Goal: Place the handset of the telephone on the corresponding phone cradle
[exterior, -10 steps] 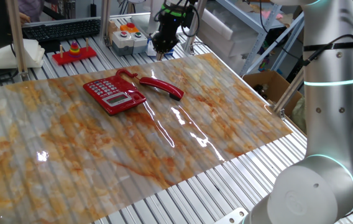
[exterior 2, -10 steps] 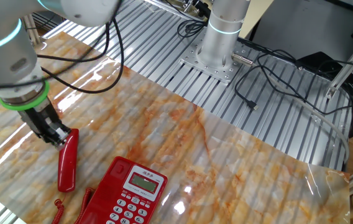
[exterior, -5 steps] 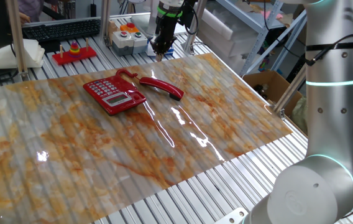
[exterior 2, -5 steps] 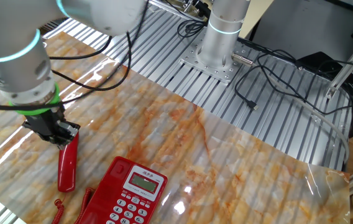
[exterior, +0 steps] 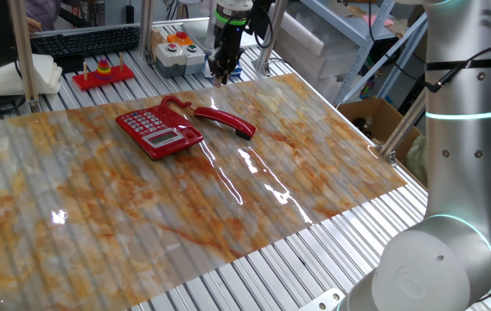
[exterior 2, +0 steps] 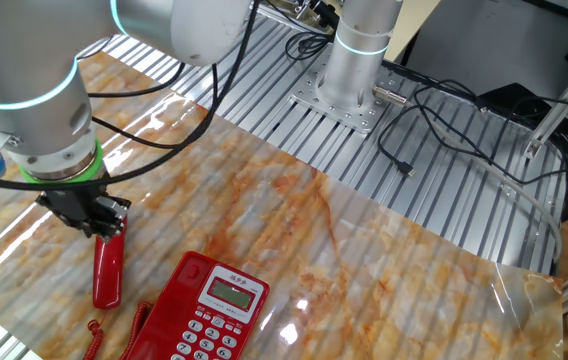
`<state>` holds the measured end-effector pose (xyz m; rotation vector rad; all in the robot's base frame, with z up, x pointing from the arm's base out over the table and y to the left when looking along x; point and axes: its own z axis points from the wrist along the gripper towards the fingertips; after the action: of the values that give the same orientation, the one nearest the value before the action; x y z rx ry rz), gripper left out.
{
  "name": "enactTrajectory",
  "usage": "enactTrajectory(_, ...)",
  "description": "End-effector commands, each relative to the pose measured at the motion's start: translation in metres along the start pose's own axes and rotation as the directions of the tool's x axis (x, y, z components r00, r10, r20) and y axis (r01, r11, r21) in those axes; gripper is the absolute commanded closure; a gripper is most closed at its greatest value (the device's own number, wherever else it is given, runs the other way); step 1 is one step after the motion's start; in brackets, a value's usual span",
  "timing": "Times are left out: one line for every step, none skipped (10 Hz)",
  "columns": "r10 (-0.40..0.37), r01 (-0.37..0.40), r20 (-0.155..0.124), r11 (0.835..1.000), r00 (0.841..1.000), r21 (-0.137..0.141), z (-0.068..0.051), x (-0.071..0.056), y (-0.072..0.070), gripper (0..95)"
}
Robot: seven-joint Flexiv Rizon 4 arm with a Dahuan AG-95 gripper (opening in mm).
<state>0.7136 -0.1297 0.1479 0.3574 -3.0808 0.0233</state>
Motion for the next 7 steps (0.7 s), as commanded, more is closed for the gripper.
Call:
enactTrajectory(-0.002, 0.002, -0.002, 1.0, 1.0, -0.001, -0.0005, 0.0001, 0.0001, 19.0)
enactTrajectory(-0.004, 0.004, -0.002, 1.0, 1.0, -0.001, -0.0002, -0.0001, 0.0001, 19.0)
enactTrajectory(-0.004, 0.004, 0.001, 1.0, 1.0, -0.001, 0.0005, -0.0003, 0.0001, 19.0)
enactTrajectory(-0.003, 0.003, 0.002, 1.0, 1.0, -0.001, 0.0006, -0.0004, 0.0001, 19.0)
enactTrajectory(-0.004, 0.004, 0.003, 1.0, 1.0, 0.0, 0.0007, -0.0004, 0.0001, 19.0)
enactTrajectory(-0.005, 0.005, 0.003, 1.0, 1.0, 0.0, 0.0009, -0.0005, 0.0001, 19.0)
enactTrajectory(-0.006, 0.006, 0.003, 1.0, 1.0, 0.0, 0.0017, -0.0008, 0.0002, 19.0)
